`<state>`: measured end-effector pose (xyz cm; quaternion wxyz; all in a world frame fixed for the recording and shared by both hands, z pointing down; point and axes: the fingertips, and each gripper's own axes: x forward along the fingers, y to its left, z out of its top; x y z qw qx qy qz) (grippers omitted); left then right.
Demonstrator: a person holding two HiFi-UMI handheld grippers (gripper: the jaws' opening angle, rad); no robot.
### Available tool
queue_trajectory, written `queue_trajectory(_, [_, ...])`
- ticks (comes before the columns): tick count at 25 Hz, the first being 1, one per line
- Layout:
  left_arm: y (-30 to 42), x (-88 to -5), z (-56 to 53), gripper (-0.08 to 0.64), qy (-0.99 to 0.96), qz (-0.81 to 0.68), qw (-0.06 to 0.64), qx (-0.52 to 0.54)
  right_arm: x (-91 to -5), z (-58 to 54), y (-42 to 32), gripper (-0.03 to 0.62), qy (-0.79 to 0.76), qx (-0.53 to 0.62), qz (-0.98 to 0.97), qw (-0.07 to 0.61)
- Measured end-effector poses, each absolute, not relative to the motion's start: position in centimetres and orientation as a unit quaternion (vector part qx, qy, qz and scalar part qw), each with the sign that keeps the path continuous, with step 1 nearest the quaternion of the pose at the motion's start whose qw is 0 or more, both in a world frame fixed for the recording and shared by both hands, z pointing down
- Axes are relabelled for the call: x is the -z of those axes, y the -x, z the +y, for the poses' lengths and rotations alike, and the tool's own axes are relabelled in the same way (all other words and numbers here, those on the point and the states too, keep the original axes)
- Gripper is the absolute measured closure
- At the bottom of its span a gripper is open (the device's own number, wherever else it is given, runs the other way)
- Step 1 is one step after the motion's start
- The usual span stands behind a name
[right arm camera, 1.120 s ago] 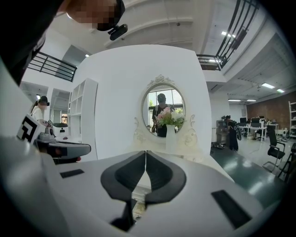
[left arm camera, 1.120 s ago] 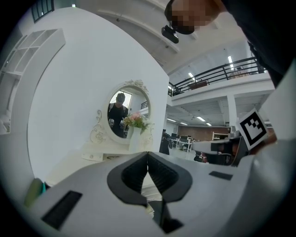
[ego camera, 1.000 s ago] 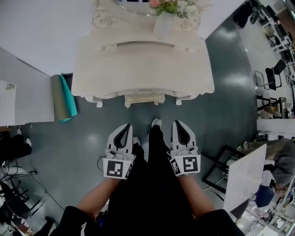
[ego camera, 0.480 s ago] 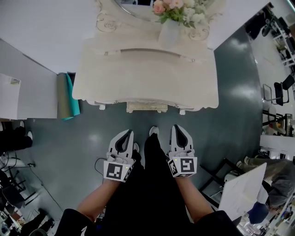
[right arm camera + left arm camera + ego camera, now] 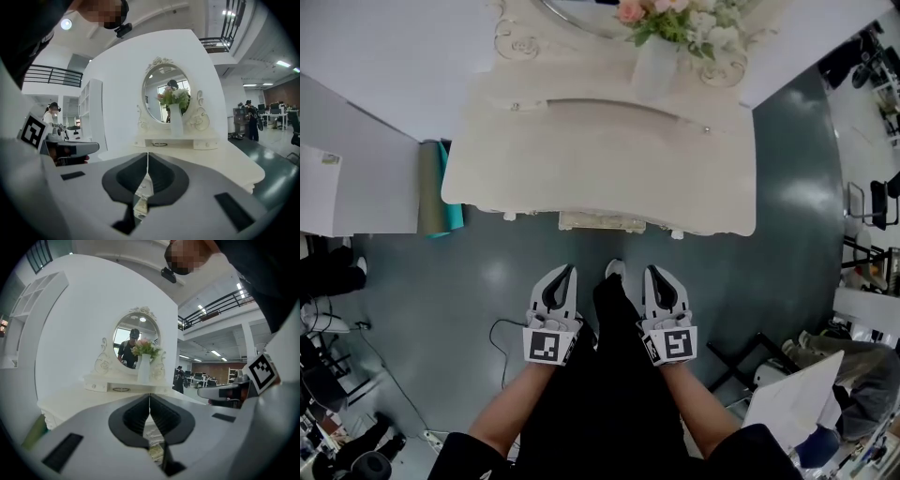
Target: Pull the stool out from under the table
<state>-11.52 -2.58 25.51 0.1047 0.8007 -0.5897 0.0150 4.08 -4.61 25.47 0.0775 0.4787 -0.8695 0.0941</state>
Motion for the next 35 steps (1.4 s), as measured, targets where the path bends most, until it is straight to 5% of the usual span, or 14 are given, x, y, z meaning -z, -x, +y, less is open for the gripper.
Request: queue_trajectory(35, [15.4, -57.7, -7.3, 0.545, -0.794, -0.576, 0.153, -0.116, -60.3, -11.2, -8.6, 0.572, -0.51, -0.119, -0.834, 0.172])
